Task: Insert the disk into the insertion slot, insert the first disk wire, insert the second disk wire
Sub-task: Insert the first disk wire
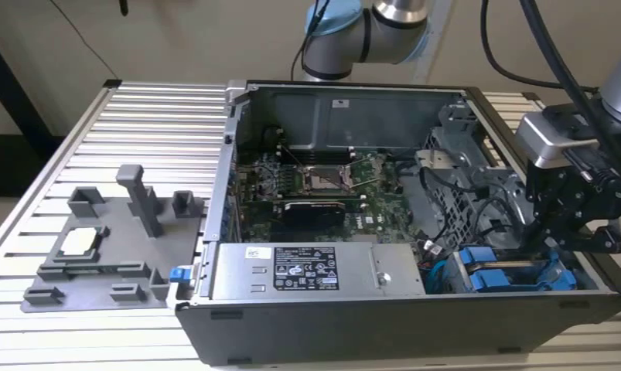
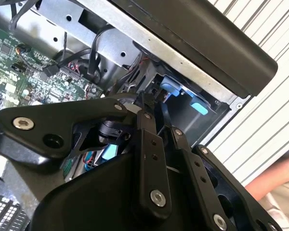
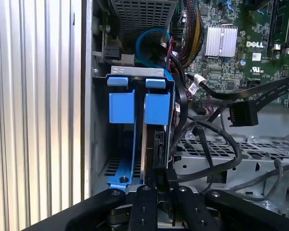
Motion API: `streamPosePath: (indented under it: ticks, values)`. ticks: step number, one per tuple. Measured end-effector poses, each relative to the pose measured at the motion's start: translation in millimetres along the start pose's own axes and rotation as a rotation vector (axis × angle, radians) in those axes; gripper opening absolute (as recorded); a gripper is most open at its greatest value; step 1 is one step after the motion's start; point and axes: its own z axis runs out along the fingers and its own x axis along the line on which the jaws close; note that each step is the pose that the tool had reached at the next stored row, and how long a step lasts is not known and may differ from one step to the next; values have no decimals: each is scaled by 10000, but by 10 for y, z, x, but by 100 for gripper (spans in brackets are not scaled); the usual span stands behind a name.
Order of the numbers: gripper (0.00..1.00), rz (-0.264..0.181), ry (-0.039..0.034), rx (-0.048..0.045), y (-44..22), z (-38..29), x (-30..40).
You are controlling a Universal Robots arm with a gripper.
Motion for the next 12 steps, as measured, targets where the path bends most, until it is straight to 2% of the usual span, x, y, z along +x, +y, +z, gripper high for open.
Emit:
streamPosePath:
  ticks: [12]
  values:
    - [19,553,33,5,-6,16,-6]
